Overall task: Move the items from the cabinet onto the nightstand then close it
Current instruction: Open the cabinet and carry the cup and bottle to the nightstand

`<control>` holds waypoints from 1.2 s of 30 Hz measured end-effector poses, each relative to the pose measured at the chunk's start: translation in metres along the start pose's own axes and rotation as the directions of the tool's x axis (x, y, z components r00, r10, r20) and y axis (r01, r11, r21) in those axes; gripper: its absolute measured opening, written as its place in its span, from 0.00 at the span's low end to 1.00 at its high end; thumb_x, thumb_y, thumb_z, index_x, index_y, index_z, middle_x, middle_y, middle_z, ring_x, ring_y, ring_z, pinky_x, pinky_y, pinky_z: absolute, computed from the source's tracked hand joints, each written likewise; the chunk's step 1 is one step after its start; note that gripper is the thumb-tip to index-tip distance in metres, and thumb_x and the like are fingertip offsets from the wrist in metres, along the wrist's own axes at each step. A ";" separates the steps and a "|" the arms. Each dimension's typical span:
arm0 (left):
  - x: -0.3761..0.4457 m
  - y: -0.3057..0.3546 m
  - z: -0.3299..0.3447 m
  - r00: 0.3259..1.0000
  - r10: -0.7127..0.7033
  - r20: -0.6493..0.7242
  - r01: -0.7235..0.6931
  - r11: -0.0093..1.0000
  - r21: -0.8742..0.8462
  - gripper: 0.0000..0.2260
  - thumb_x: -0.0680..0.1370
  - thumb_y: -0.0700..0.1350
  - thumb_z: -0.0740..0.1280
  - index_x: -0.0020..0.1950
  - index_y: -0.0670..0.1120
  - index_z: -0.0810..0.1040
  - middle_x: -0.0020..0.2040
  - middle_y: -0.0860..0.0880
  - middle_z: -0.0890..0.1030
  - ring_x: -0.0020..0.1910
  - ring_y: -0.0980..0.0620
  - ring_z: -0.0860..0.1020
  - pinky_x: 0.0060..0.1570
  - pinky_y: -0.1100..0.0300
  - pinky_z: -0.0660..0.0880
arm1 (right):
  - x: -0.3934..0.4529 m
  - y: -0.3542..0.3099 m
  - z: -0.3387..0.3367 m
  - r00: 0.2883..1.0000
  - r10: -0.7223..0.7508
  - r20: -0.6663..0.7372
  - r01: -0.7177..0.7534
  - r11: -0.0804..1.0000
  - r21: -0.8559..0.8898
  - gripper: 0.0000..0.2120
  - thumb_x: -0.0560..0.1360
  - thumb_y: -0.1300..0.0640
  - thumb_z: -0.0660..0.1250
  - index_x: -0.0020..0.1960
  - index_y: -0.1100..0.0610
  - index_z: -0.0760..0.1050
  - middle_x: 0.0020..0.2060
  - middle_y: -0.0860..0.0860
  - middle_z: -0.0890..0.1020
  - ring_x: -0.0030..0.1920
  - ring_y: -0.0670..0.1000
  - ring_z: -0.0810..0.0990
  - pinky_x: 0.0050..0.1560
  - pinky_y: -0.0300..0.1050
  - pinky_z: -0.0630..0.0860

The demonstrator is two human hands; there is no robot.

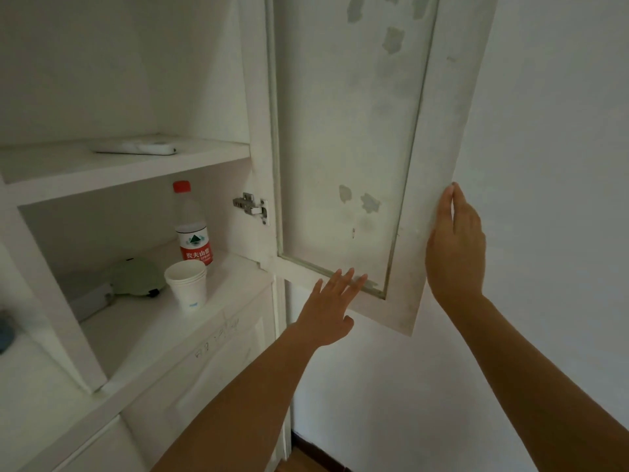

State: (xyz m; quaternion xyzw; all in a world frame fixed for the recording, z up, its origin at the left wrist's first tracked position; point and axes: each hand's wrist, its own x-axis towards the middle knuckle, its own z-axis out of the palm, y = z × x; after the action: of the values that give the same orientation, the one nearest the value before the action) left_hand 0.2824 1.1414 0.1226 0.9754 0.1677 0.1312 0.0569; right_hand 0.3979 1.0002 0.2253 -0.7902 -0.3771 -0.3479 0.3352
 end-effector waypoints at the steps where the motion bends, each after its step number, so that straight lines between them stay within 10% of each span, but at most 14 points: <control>1: 0.003 0.001 0.000 1.000 -0.003 0.002 0.003 1.000 0.001 0.34 0.78 0.44 0.59 0.75 0.56 0.40 0.77 0.52 0.41 0.76 0.51 0.40 0.73 0.50 0.40 | 0.002 0.004 0.003 1.000 0.003 0.013 -0.003 1.000 -0.015 0.28 0.74 0.65 0.58 0.72 0.69 0.54 0.69 0.67 0.64 0.67 0.68 0.66 0.62 0.63 0.68; 21: -0.002 -0.013 -0.012 0.979 -0.135 -0.155 0.128 0.990 -0.051 0.29 0.77 0.43 0.59 0.76 0.51 0.50 0.78 0.49 0.50 0.76 0.51 0.46 0.73 0.51 0.41 | 0.003 -0.013 0.042 0.962 -0.272 0.015 0.266 0.950 0.161 0.24 0.74 0.60 0.55 0.69 0.65 0.59 0.69 0.65 0.66 0.71 0.60 0.56 0.69 0.57 0.57; 30: -0.116 -0.088 -0.045 0.773 -0.494 -0.399 0.542 0.841 0.008 0.24 0.77 0.48 0.63 0.72 0.47 0.63 0.72 0.45 0.67 0.69 0.46 0.67 0.68 0.54 0.62 | -0.033 -0.092 0.116 0.841 -0.492 0.224 0.320 0.787 0.527 0.23 0.76 0.59 0.61 0.69 0.64 0.63 0.66 0.62 0.72 0.67 0.62 0.69 0.66 0.59 0.69; 36: -0.171 -0.136 -0.043 0.613 -0.755 -0.232 0.783 0.620 0.049 0.29 0.78 0.52 0.61 0.74 0.46 0.54 0.75 0.45 0.58 0.74 0.46 0.58 0.73 0.51 0.56 | -0.069 -0.136 0.160 0.692 -0.565 0.450 0.219 0.758 0.614 0.27 0.78 0.54 0.59 0.74 0.57 0.54 0.73 0.53 0.62 0.73 0.52 0.59 0.71 0.44 0.57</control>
State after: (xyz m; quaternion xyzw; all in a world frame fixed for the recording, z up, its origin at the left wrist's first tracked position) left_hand 0.0728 1.2130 0.1024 0.7927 0.5841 0.1732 0.0205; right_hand 0.3002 1.1683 0.1211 -0.6343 -0.7092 -0.0247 0.3066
